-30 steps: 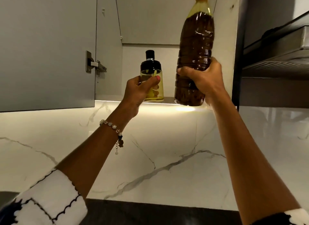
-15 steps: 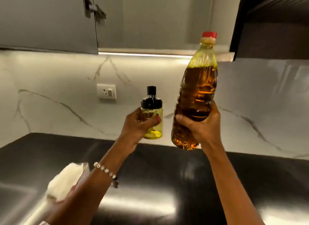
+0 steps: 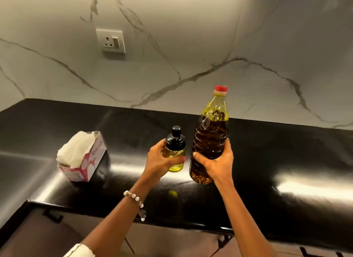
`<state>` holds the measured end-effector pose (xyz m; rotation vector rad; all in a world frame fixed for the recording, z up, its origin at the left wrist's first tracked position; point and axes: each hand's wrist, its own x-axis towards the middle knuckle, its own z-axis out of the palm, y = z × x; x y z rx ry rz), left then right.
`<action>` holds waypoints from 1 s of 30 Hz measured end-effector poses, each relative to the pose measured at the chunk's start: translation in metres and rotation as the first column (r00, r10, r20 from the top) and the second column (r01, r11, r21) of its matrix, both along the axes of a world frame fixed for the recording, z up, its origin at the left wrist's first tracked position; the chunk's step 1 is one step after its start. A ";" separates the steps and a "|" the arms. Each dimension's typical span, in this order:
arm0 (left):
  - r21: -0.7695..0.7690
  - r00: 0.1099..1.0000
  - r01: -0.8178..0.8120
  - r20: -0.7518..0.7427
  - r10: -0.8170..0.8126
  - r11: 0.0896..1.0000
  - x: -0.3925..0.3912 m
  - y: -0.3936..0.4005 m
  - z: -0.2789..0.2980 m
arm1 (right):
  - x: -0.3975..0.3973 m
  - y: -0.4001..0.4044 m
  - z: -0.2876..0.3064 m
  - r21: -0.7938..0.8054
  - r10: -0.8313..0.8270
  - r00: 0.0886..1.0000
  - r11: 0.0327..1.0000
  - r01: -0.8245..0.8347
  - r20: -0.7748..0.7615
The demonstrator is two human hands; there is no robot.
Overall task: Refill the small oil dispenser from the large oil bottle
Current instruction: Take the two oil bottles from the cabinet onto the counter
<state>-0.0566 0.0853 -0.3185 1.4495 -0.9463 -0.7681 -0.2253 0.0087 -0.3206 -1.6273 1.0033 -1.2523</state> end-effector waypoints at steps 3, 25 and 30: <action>0.071 1.000 -0.010 0.002 0.010 0.997 0.015 -0.012 -0.023 | 0.010 -0.010 -0.020 0.044 -0.027 0.999 0.999 0.028 -0.030; 0.245 0.999 -0.019 0.042 0.009 0.969 0.090 -0.097 -0.084 | 0.071 -0.088 -0.072 0.096 -0.136 0.983 0.984 0.148 -0.120; 0.252 0.998 0.014 0.053 -0.028 0.968 0.092 -0.104 -0.082 | 0.068 -0.092 -0.077 0.102 -0.164 0.981 0.979 0.174 -0.106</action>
